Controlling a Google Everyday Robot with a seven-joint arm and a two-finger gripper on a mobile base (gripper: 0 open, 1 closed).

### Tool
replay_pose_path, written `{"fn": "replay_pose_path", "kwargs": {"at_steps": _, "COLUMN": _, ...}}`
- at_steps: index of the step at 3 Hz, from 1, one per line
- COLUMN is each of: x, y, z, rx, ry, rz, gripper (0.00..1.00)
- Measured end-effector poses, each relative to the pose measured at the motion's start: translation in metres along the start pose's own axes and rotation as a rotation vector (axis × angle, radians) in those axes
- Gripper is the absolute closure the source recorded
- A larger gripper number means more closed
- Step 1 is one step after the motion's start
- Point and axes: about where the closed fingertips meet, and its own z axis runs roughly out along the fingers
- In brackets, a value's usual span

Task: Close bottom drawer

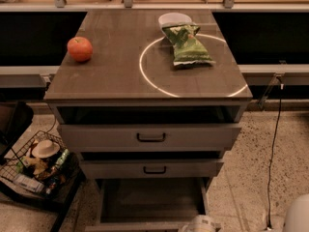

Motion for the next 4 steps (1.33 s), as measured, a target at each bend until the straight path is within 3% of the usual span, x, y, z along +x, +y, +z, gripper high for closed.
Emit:
{"fn": "replay_pose_path", "kwargs": {"at_steps": 1, "x": 0.000, "y": 0.000, "z": 0.000, "rx": 0.000, "ry": 0.000, "rz": 0.000, "gripper": 1.00}}
{"fn": "replay_pose_path", "kwargs": {"at_steps": 2, "x": -0.012, "y": -0.045, "z": -0.001, "rx": 0.063, "ry": -0.028, "rz": -0.030, "gripper": 1.00}}
{"fn": "replay_pose_path", "kwargs": {"at_steps": 3, "x": -0.012, "y": -0.044, "z": -0.001, "rx": 0.063, "ry": -0.028, "rz": -0.030, "gripper": 1.00}}
{"fn": "replay_pose_path", "kwargs": {"at_steps": 4, "x": -0.034, "y": -0.084, "z": -0.001, "rx": 0.109, "ry": -0.058, "rz": -0.079, "gripper": 1.00}}
